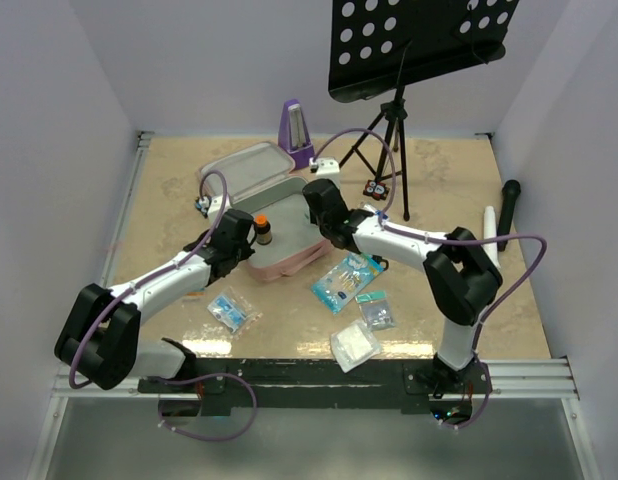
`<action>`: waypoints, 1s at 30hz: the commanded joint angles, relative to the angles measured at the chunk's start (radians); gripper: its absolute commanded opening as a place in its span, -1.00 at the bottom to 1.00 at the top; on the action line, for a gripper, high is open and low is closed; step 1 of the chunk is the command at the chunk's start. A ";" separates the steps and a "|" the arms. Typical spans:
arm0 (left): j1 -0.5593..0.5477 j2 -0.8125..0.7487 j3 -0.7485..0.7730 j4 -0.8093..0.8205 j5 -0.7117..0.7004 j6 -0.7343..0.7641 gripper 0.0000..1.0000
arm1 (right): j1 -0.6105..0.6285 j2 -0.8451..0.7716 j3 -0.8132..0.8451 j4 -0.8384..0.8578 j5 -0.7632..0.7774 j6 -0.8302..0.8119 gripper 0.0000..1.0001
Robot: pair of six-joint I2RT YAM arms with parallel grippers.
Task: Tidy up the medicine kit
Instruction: Adjust the pill bottle in the medicine box.
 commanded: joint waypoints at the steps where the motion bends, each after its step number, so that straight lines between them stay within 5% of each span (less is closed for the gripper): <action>1: -0.007 0.008 -0.032 0.010 0.096 0.026 -0.99 | -0.005 0.035 0.080 0.028 -0.025 -0.024 -0.73; 16: -0.017 0.010 -0.039 0.019 0.125 0.020 -1.00 | -0.060 0.229 0.292 -0.007 -0.082 -0.024 -0.73; 19: -0.015 0.016 -0.039 0.022 0.130 0.020 -1.00 | -0.066 0.272 0.333 -0.012 -0.101 -0.029 -0.64; 25: -0.017 0.016 -0.034 0.014 0.130 0.014 -1.00 | -0.066 0.202 0.275 -0.019 -0.092 -0.019 -0.15; 30: -0.017 0.010 -0.029 0.011 0.127 0.011 -1.00 | -0.055 0.121 0.173 0.016 -0.111 -0.021 -0.10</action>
